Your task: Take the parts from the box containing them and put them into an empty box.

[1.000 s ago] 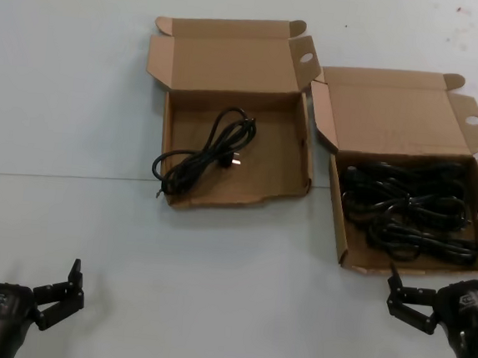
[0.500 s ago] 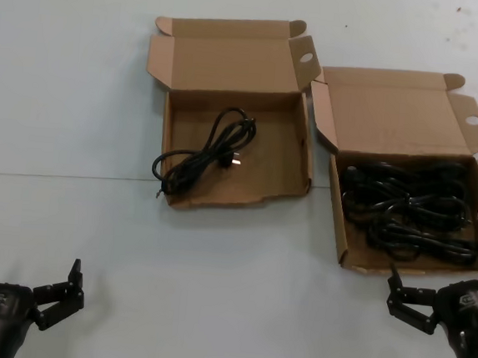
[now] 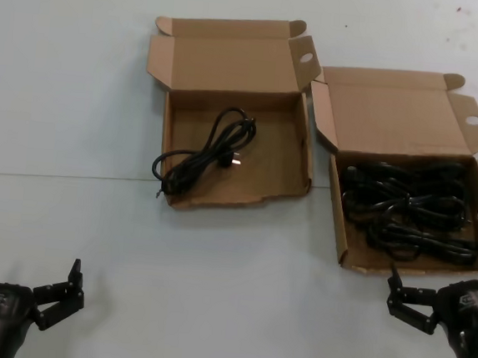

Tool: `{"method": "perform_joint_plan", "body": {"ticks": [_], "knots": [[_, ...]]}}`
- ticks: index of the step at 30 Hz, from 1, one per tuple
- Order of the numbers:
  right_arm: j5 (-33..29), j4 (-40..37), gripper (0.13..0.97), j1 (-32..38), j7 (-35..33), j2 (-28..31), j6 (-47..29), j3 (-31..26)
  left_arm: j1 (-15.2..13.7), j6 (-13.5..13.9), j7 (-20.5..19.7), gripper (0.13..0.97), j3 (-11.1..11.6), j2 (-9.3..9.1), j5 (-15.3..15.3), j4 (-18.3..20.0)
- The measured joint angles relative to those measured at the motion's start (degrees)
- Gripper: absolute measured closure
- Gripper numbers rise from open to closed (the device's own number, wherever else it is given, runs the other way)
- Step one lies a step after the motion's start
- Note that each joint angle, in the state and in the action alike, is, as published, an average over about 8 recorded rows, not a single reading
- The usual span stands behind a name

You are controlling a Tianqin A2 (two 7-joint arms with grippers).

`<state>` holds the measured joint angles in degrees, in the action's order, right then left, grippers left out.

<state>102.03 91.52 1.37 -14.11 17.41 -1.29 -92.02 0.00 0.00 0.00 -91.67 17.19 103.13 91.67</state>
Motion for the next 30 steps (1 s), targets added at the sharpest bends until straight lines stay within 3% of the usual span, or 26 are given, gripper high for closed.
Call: {"method": "perform_joint_plan", "body": {"ticks": [30], "knots": [[0.0, 0.0, 0.129, 0.0, 0.0, 0.0, 0.0, 0.0, 0.0, 0.0, 0.0, 0.132, 0.0, 0.0, 0.0, 0.0]]}}
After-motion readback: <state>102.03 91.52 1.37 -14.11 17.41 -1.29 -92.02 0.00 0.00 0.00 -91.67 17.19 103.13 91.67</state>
